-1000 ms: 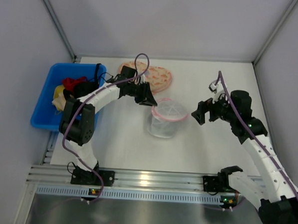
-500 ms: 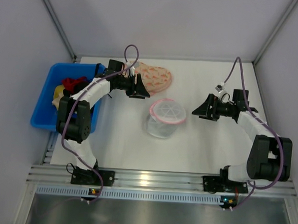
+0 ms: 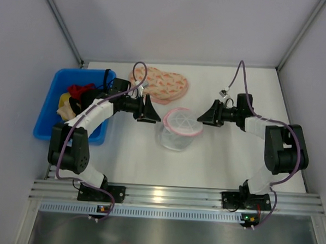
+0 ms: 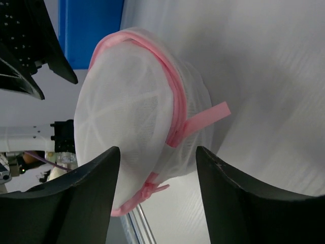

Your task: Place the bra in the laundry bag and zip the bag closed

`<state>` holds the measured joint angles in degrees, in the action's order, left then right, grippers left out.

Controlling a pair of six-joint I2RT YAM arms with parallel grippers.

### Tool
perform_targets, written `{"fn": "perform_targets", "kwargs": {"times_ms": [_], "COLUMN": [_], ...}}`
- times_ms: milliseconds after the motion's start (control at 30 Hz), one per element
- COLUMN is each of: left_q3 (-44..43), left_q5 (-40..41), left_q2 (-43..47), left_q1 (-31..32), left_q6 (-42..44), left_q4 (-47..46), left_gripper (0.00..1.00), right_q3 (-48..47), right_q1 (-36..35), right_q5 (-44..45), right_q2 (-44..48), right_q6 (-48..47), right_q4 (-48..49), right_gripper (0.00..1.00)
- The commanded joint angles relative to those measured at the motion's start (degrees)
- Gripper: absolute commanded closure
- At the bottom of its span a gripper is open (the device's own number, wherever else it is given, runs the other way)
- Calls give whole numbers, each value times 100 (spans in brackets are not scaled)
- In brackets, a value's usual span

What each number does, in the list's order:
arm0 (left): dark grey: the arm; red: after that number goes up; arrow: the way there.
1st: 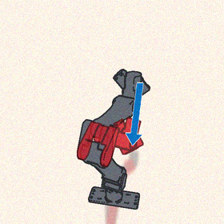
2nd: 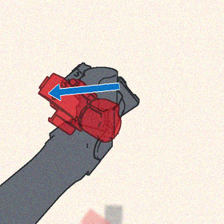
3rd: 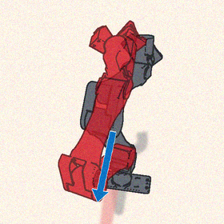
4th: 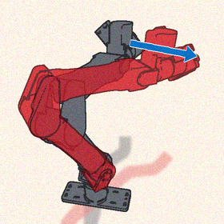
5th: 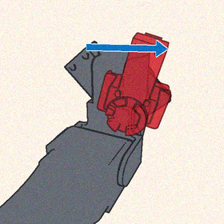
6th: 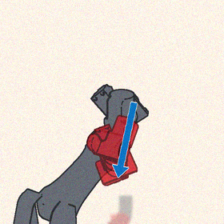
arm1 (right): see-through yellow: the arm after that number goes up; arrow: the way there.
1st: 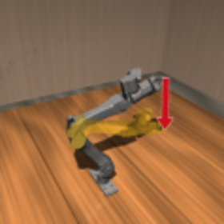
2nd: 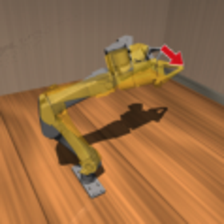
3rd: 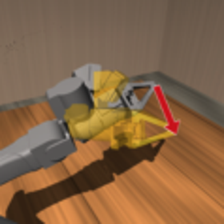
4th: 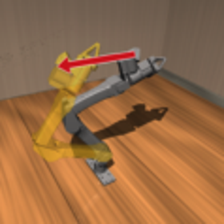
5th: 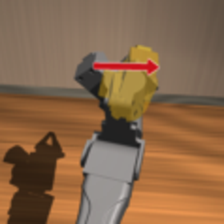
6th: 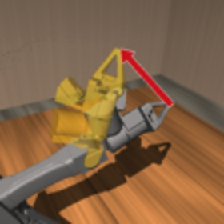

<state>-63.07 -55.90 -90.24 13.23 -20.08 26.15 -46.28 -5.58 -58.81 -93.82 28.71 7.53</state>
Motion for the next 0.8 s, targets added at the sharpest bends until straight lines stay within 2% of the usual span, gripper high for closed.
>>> {"fn": "perform_targets", "kwargs": {"times_ms": [0, 133, 400, 533, 767], "left_q3": [-118, -311, -215, -101, -91], "left_q5": [-185, -141, 167, 369, 694], "left_q2": [270, 182, -108, -205, -319], "left_q1": [47, 144, 373, 373, 373], "left_q6": [-163, -391, -620, -708, -700], "left_q4": [-84, -84, -84, -84, -84], "left_gripper": [43, 44, 46, 46, 46], "right_q3": [-267, -127, 374, 444, 585], "right_q1": [-267, -487, -724, -725, -734], "right_q5": [9, 71, 185, 177, 71], "right_q2": [-136, -93, 259, 303, 268], "right_q6": [275, 635, 1058, 1023, 1268], "right_q4": [1013, 1391, 1752, 1708, 2015], "right_gripper": [39, 51, 57, 66, 89]}}
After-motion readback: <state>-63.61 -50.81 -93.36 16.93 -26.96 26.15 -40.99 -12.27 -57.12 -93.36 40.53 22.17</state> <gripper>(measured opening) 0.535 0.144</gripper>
